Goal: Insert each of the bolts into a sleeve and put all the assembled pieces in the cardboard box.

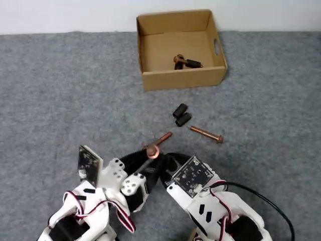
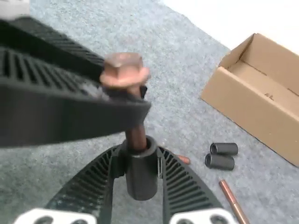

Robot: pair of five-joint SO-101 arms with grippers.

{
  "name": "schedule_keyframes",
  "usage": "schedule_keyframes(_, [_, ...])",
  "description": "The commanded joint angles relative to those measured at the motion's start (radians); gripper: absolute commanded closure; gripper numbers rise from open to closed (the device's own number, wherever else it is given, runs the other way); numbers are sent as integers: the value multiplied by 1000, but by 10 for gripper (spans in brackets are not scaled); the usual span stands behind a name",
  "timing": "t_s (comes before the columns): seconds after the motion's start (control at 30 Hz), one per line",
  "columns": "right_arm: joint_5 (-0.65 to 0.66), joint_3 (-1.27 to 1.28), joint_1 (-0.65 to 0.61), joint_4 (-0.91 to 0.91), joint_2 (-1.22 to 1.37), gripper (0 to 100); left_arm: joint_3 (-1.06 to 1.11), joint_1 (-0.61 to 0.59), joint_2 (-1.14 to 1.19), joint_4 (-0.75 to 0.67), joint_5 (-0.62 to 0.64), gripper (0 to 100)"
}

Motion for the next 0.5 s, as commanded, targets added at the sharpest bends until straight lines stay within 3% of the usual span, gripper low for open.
schedule_keyframes(0.0, [11, -8, -1, -41, -4, 991, 22, 52, -3, 23, -11, 995])
schedule_keyframes(0.33, [11, -8, -1, -41, -4, 991, 58, 49, -2, 21, -12, 986])
schedule_keyframes(0.47, [11, -8, -1, -41, -4, 991, 54, 49, -2, 26, -12, 898])
